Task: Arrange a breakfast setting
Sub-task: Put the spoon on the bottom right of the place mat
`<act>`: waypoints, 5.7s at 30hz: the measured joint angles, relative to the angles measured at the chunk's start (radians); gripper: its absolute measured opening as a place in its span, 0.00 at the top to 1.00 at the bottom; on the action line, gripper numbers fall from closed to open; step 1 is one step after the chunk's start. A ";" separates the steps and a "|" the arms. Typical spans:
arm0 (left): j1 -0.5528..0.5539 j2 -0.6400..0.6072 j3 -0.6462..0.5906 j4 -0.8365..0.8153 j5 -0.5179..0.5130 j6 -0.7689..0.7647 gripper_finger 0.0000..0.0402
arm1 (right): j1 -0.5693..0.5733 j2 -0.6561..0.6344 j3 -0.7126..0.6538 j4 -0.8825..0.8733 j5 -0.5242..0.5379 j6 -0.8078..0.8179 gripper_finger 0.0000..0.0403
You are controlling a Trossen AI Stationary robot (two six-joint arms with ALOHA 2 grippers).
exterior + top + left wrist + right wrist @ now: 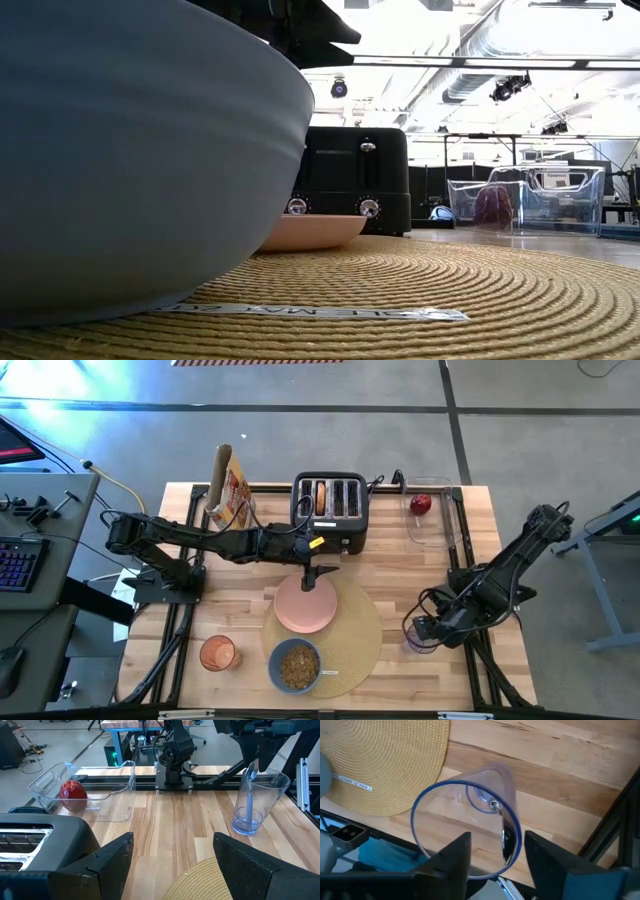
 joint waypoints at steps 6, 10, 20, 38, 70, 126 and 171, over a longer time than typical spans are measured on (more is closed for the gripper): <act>0.000 0.000 0.000 0.000 -0.003 0.000 0.34 | 0.000 0.000 0.000 -0.001 0.000 0.014 0.70; 0.000 0.000 0.000 0.000 -0.004 0.000 0.34 | 0.000 0.000 0.000 -0.001 0.000 0.015 0.75; 0.000 0.000 0.000 0.000 -0.004 0.000 0.34 | 0.000 0.000 0.000 -0.001 -0.009 0.017 0.85; 0.000 0.000 0.000 0.000 -0.004 0.000 0.34 | 0.000 0.000 0.070 -0.079 0.017 0.016 0.99; 0.000 0.000 0.000 -0.004 -0.004 0.000 0.34 | 0.000 0.003 0.070 -0.085 0.033 -0.027 0.99; 0.001 0.000 -0.001 -0.016 -0.004 0.045 0.34 | -0.001 -0.010 0.069 -0.225 -0.040 -0.018 0.99; 0.001 0.000 -0.001 -0.013 -0.004 0.045 0.34 | 0.026 0.023 0.069 -0.074 0.030 0.043 0.67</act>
